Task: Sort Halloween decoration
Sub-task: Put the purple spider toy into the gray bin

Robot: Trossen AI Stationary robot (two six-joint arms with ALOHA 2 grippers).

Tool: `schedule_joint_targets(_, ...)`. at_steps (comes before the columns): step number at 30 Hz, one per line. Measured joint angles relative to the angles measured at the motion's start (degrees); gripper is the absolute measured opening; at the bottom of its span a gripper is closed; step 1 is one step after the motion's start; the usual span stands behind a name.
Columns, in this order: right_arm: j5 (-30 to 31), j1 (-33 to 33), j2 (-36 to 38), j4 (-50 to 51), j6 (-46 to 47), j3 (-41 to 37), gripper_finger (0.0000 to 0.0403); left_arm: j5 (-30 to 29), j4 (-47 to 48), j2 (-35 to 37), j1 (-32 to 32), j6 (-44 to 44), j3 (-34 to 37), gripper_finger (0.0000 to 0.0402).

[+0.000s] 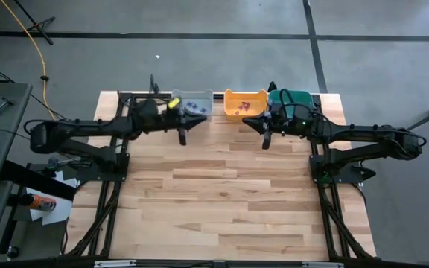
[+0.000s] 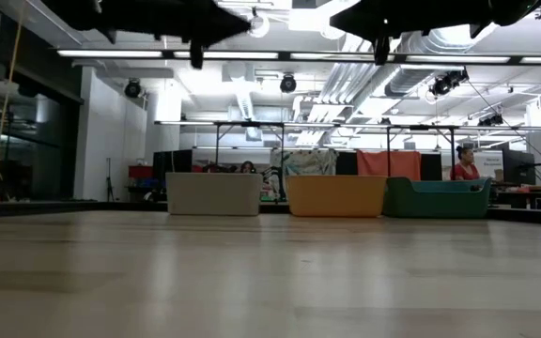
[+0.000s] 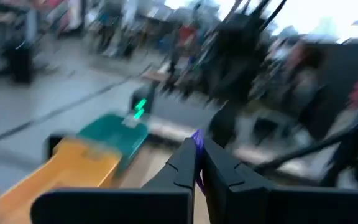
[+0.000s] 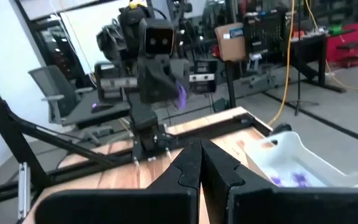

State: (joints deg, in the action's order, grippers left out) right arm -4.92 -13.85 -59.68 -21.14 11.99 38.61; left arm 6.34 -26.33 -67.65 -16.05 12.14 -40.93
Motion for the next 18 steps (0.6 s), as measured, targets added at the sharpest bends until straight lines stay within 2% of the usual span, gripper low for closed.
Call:
schedule_joint_targets(3,-1.1,0.0,0.0,-0.4,0.0,0.0,0.0000,2.7,-4.6,-0.5,-0.5,1.4,0.0,0.0001)
schedule_joint_targets(18,-1.5,0.0,0.0,-0.1,0.0,0.0,0.0000,0.4,-4.4,-0.5,1.5,0.9,0.0,0.0000)
